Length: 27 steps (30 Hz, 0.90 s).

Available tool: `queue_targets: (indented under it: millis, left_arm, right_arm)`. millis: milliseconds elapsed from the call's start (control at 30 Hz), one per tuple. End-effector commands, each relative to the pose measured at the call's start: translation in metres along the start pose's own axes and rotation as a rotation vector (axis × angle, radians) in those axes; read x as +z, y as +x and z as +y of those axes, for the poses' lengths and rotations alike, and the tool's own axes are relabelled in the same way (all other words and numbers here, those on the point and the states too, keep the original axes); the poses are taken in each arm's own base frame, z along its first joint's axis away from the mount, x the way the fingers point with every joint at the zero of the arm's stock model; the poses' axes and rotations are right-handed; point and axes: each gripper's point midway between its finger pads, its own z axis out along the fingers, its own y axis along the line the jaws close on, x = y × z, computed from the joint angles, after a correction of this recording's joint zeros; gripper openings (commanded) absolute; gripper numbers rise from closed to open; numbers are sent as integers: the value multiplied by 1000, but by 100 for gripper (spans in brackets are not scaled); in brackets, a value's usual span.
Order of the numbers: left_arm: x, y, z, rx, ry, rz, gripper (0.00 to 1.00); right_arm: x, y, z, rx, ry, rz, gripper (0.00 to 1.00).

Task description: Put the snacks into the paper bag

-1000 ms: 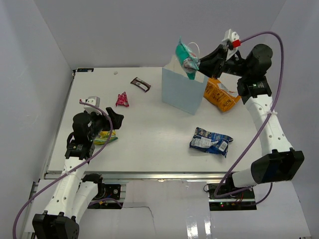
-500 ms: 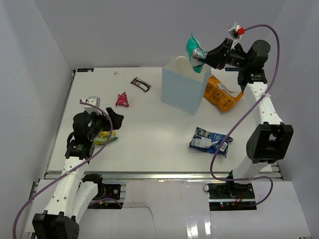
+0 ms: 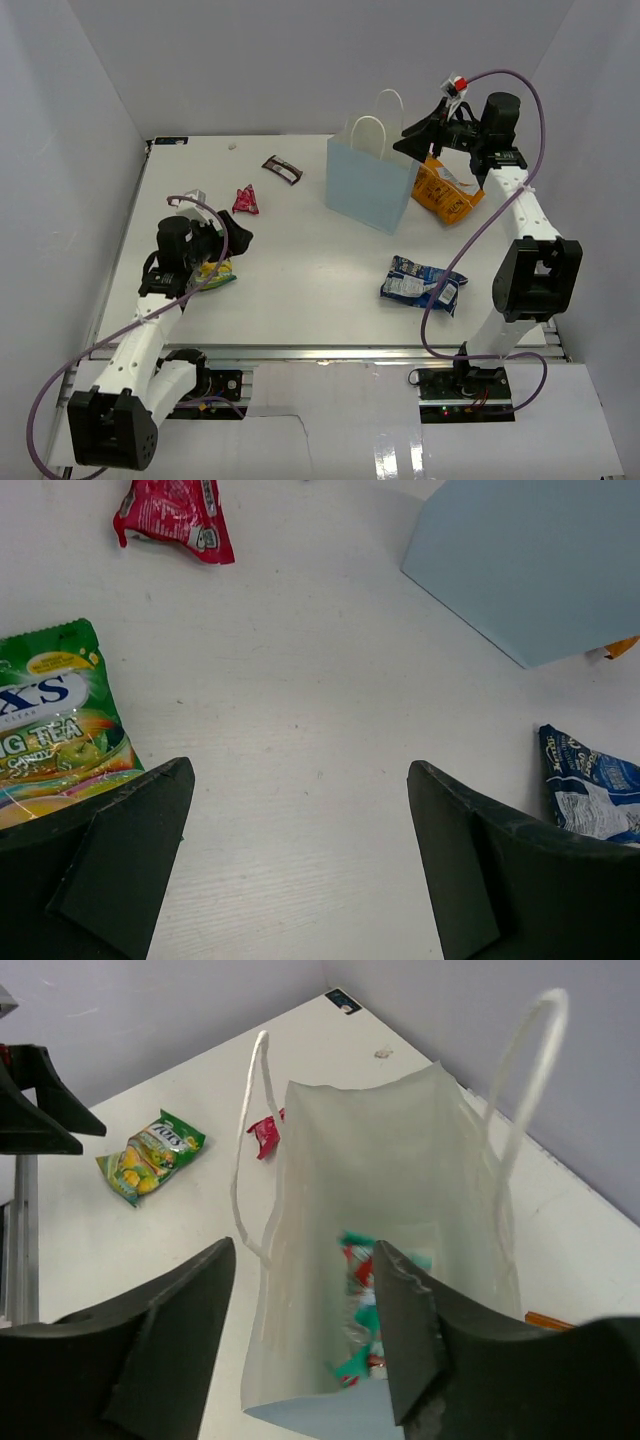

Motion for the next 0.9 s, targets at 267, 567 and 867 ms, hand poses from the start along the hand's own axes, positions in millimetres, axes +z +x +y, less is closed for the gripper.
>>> queue_targets:
  millis: [267,567,867]
  left_arm:
    - [69,-37,20,-247,-197,46,89]
    - [162,-30,72,-86,-541,185,84]
    - [209,-28,75,96,-720,189,83]
  right_arm:
    - [-71,-34,42,-142,221,-15,70]
    - [-106,79,112,-54,253,135,71]
    - [-113,119,145,-49,208,134,71]
